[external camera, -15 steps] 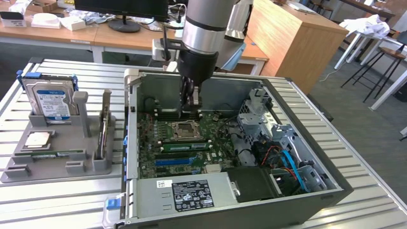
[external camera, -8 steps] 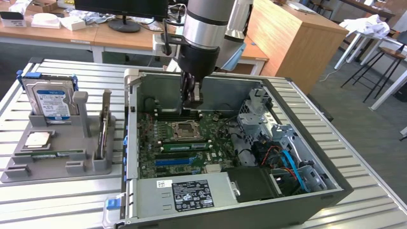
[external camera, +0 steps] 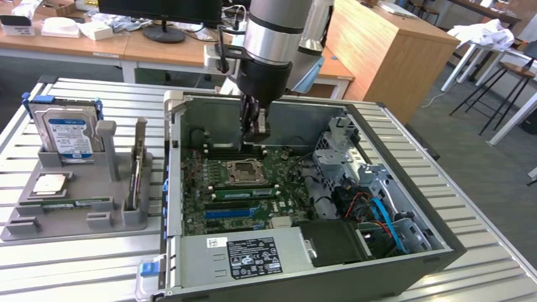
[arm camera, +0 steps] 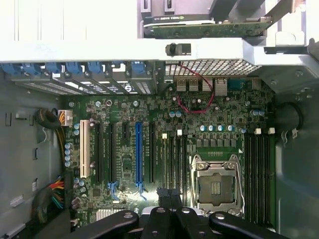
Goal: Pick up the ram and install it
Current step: 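Press down the ram until it locks into place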
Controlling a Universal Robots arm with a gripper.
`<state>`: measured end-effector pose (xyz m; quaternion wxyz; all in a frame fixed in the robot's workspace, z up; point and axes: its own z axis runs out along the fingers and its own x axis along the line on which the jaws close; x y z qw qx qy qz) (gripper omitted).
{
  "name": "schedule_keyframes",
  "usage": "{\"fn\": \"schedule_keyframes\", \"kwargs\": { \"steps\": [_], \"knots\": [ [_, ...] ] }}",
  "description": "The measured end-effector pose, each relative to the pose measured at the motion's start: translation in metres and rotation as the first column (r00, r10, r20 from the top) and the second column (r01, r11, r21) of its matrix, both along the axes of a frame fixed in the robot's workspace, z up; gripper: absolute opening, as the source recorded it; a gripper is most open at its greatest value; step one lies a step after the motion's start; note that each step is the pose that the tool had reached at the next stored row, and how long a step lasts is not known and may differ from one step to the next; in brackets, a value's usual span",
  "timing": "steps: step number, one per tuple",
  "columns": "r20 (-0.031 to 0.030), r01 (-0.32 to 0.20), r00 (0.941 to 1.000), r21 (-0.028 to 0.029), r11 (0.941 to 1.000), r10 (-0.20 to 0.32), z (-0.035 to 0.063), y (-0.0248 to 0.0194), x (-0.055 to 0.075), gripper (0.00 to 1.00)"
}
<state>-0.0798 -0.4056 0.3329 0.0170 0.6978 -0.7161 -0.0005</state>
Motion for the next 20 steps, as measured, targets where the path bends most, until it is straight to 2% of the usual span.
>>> {"fn": "schedule_keyframes", "kwargs": {
  "steps": [13, 20],
  "knots": [
    [-0.0001, 0.000, 1.0000, 0.0000, 1.0000, 0.000, 0.0000, 0.0000, 0.031, 0.10],
    [-0.0001, 0.000, 1.0000, 0.0000, 1.0000, 0.000, 0.0000, 0.0000, 0.034, 0.10]
  ]
}}
